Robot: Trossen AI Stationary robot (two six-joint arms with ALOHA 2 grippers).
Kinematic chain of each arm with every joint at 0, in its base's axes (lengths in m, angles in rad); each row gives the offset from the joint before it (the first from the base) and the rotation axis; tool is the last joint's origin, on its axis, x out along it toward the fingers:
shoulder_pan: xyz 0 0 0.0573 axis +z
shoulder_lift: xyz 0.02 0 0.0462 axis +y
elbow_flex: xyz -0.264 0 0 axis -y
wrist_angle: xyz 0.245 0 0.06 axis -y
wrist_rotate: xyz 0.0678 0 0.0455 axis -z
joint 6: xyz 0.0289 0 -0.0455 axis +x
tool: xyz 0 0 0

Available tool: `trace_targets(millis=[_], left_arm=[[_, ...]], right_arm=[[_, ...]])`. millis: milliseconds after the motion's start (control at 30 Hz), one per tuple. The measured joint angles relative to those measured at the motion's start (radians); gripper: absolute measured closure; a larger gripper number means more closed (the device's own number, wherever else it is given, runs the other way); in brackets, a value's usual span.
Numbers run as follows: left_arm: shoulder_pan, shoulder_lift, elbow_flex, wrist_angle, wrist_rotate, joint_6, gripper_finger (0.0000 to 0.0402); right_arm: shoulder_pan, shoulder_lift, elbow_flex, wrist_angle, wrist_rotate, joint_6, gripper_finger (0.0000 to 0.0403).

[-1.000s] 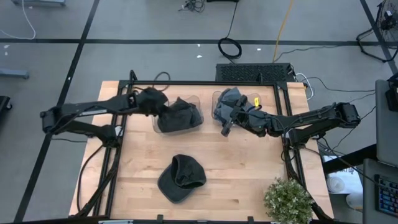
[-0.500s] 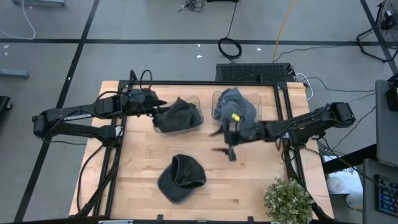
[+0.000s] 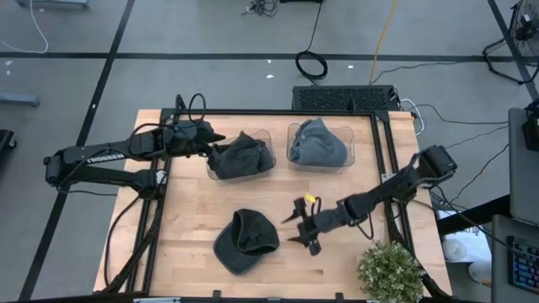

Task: Pick & Place hat
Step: Put the black cap into the left transparent bin

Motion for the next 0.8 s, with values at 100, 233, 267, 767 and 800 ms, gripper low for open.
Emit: trace_targets(millis=[100,233,267,767,800], left_arm=[[0.000,0.000,0.000,0.000,0.000,0.007,0.0206],[0.000,0.000,0.000,0.000,0.000,0.007,0.0206],[0.000,0.000,0.000,0.000,0.000,0.007,0.0206],[0.000,0.000,0.001,0.001,0.000,0.005,0.0206],[0.000,0.000,0.001,0.000,0.000,0.005,0.0206]], right_arm=[[0.031,0.048,0.006,0.055,-0.003,-0.017,0.0140],[0.053,0.083,0.011,0.093,0.001,0.027,0.0140],[0.054,0.096,0.011,0.109,0.001,0.041,0.0140],[0.056,0.336,0.071,0.298,-0.003,0.088,0.0140],[0.058,0.351,0.086,0.301,-0.003,0.081,0.0140]])
